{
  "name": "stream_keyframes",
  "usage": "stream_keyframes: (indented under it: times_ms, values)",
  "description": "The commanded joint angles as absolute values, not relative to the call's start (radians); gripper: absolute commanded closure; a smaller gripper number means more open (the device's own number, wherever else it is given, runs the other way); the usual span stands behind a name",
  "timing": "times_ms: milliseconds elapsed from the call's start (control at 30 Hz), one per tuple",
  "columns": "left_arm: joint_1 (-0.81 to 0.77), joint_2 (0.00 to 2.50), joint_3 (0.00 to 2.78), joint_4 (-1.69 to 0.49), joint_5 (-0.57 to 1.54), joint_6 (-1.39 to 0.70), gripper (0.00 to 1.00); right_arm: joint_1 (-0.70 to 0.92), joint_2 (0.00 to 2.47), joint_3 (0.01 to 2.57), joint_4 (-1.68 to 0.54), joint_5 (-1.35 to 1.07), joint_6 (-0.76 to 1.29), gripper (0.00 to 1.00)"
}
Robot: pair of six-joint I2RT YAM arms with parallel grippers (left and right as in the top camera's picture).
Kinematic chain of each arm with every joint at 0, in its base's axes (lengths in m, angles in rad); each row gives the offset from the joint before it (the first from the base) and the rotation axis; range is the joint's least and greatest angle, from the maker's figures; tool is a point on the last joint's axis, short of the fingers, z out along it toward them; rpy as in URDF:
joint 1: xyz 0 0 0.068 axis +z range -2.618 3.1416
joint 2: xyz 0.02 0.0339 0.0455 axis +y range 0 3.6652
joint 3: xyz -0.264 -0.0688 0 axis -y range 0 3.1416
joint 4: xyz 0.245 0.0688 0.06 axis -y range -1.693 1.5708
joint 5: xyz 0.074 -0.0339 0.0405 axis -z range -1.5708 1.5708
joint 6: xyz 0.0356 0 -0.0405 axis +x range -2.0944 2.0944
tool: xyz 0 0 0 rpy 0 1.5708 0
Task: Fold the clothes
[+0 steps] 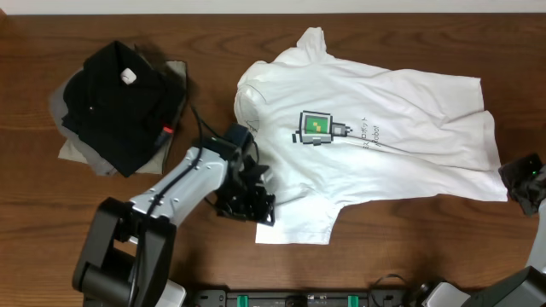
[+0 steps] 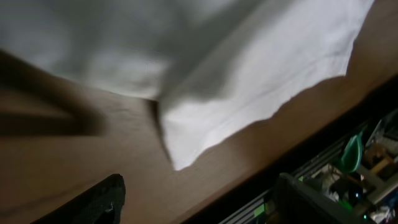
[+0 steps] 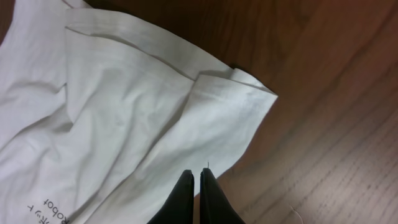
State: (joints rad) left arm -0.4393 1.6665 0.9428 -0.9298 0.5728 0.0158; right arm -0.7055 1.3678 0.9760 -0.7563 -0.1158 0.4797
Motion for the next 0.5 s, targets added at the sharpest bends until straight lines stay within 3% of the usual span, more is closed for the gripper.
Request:
stream_keyframes:
  times_ms: [0,67,167,200,267,300,467]
  values:
    - [-0.5,1.672,0.914,-0.925,0.603,-0.013,0.21,-0.686,1.373,0.982,-0.751,-0.105,0.474,0.95]
    - [-0.541,1.672,0.891,-0.896,0.602,-0.025,0.22,-0.686,1.373,0.982,-0.751,-0.105,0.474,0.95]
    - [-0.583,1.672,0.865,-0.829,0.574,-0.061,0.39,-0.686,1.374,0.982,-0.748,-0.105,0.477,0.95]
    - [-0.59,1.672,0.861,-0.814,0.548,-0.09,0.48,-0.686,1.374,0.982,-0.747,-0.105,0.478,0.95]
    - [-0.591,1.673,0.861,-0.813,0.514,-0.125,0.85,-0.686,1.374,0.982,-0.745,-0.105,0.478,0.94]
    - [-0.588,1.672,0.861,-0.819,0.493,-0.144,0.94,-0.686,1.374,0.982,-0.745,-0.105,0.478,0.94]
    - [-0.537,1.655,0.861,-0.942,0.292,-0.377,0.94,-0.686,1.375,0.981,-0.745,-0.105,0.478,0.94]
